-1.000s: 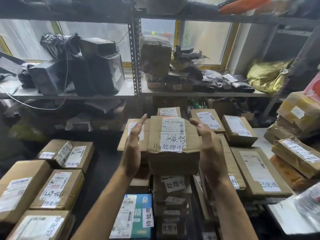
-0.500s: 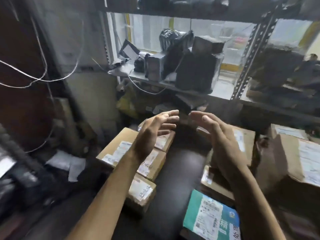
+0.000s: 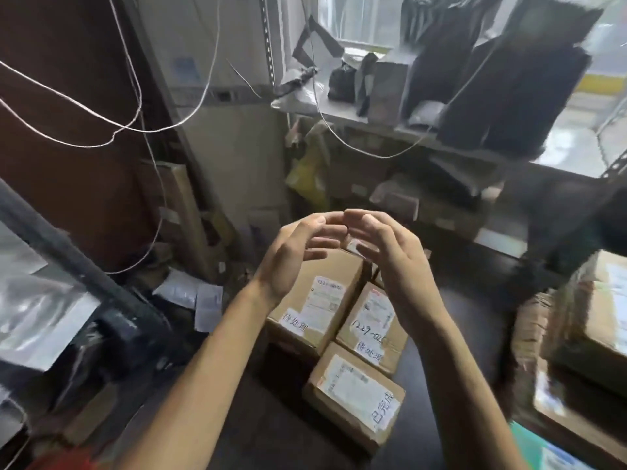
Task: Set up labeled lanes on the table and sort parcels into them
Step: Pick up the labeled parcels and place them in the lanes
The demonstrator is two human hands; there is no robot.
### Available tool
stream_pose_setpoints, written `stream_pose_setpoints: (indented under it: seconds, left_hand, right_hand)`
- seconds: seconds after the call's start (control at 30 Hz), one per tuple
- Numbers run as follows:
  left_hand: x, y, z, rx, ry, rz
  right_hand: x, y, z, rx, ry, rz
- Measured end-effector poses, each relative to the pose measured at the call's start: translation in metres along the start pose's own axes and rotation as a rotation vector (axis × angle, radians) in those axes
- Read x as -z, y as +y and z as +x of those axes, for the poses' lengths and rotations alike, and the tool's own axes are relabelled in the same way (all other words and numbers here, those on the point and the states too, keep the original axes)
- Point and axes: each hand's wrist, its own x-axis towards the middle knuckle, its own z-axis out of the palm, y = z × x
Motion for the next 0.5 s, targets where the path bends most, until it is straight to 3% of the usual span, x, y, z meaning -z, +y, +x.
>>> stream_pose_setpoints:
  seconds: [0.27,0.4,0.5]
  left_hand:
    - [0.011,-0.060,0.096,0.149,-0.103,0.060]
    - [0.022,-0.092,0.119,0.194,-0.174,0.087]
    - [0.033,-0.133,0.137,0.233,-0.165,0.233]
  right_hand:
    - [-0.016,0.079,0.090,-0.192,0.072,-0.008]
    - [-0.022,0.110,0.098,-0.314,0.098,0.017]
    - [-0.030,0.145,0.090,-0.479,0.200,0.025]
